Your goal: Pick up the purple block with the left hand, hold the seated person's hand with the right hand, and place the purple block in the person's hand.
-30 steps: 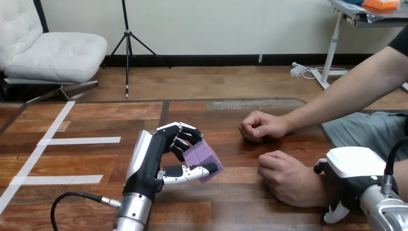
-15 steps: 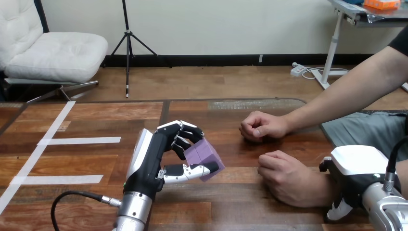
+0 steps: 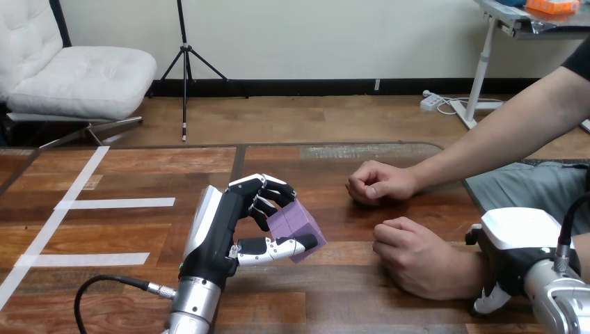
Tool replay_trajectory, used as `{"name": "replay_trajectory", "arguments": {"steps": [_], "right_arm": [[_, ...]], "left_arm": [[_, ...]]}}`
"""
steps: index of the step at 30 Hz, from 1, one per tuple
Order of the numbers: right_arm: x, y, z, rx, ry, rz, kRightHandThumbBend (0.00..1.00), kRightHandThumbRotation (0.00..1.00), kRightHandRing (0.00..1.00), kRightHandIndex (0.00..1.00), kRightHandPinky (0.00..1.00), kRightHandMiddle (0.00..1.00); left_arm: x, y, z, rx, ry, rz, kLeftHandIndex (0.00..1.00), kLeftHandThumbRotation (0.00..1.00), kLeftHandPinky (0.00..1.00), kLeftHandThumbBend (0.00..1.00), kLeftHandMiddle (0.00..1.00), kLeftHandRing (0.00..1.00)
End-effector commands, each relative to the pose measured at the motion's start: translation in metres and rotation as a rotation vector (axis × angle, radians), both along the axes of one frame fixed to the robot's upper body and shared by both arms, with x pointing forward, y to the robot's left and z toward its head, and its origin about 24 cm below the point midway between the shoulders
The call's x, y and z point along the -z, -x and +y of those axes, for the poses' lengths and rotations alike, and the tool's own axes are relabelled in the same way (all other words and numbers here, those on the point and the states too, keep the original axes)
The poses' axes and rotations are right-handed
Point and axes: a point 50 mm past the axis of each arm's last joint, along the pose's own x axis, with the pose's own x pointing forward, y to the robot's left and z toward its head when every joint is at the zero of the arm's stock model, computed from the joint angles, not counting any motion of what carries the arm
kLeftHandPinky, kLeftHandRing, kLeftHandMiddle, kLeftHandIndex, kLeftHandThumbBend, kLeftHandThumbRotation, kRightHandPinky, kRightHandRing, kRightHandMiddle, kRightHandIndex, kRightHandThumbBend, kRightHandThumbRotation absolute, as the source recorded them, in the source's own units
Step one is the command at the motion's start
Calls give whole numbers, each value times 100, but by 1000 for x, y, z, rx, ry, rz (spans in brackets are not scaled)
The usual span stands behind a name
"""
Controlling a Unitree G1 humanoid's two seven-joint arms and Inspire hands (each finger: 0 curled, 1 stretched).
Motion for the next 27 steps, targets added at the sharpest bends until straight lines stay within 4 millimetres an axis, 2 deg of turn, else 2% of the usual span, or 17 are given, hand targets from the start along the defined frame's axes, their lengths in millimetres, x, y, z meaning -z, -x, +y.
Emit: {"name": "replay_trajectory", "arguments": {"steps": [1,12,16,17,23,27], "right_arm": [[-6,-9,-6,13,41,-27,82,14,83,82,82,84],[-1,-12,-9,33,49,-5,80,15,80,80,79,81],[0,-13,-10,32,51,-1,79,15,76,78,75,78],[0,-13,-10,31,51,0,78,14,73,75,69,75],[2,-13,-10,43,23,14,77,12,65,71,57,69],[3,-14,-10,54,14,31,77,11,63,70,54,68]], "left_arm": [[-20,-10,2,-3,11,-99,54,0,36,71,50,42],[-19,-10,3,-6,14,-96,54,0,36,71,50,42],[-20,-10,3,-8,6,-99,54,0,36,71,50,42],[-20,-10,3,-9,5,-100,54,0,36,71,50,42],[-20,-9,4,-10,1,-102,54,0,36,71,50,42],[-20,-9,4,-12,2,-102,54,0,36,71,50,42]]}}
